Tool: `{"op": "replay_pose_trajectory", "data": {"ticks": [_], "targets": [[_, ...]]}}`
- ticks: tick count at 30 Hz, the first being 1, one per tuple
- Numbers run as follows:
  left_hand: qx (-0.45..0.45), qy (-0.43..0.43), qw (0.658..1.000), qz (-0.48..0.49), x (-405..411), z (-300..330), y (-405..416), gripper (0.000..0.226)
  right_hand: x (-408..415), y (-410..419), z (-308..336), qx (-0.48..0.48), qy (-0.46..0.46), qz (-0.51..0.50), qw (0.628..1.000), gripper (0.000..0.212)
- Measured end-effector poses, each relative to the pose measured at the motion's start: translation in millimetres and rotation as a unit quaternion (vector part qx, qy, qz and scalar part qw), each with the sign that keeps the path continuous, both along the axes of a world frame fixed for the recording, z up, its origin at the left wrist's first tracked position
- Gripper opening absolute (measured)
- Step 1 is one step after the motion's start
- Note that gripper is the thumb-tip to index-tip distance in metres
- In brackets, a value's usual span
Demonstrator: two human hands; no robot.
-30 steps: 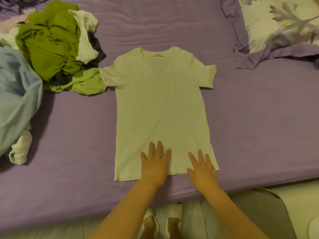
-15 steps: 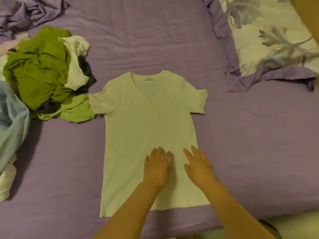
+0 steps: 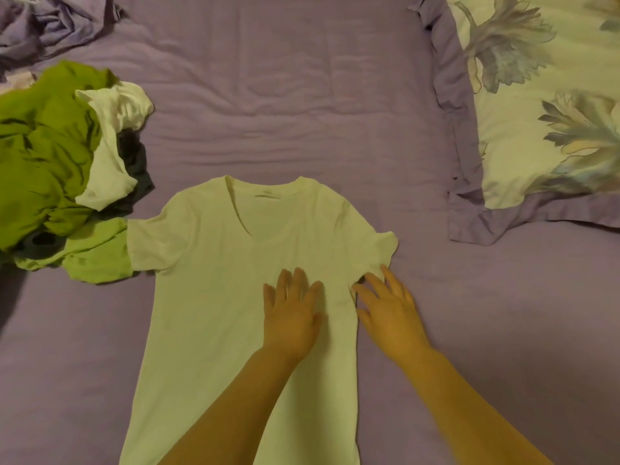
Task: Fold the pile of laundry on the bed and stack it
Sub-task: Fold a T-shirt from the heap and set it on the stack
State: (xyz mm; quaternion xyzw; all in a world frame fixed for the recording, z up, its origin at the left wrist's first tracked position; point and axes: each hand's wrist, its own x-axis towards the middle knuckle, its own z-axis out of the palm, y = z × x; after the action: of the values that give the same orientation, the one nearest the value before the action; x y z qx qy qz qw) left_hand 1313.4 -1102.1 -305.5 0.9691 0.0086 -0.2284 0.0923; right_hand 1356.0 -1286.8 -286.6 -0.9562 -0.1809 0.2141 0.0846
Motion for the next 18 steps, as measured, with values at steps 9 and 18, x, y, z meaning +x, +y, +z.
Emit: {"op": "replay_pose_trajectory", "data": {"ticks": [9, 18], "targets": [[0.023, -0.007, 0.997, -0.076, 54.7, -12.7, -4.9, 0.074, 72.8, 2.1, -14.1, 0.112, 0.007, -0.228, 0.967, 0.056], [0.025, -0.076, 0.993, -0.087, 150.9, -8.3, 4.2, 0.058, 111.0, 1.2, -16.4, 0.163, 0.005, -0.32, 0.933, 0.013]]}}
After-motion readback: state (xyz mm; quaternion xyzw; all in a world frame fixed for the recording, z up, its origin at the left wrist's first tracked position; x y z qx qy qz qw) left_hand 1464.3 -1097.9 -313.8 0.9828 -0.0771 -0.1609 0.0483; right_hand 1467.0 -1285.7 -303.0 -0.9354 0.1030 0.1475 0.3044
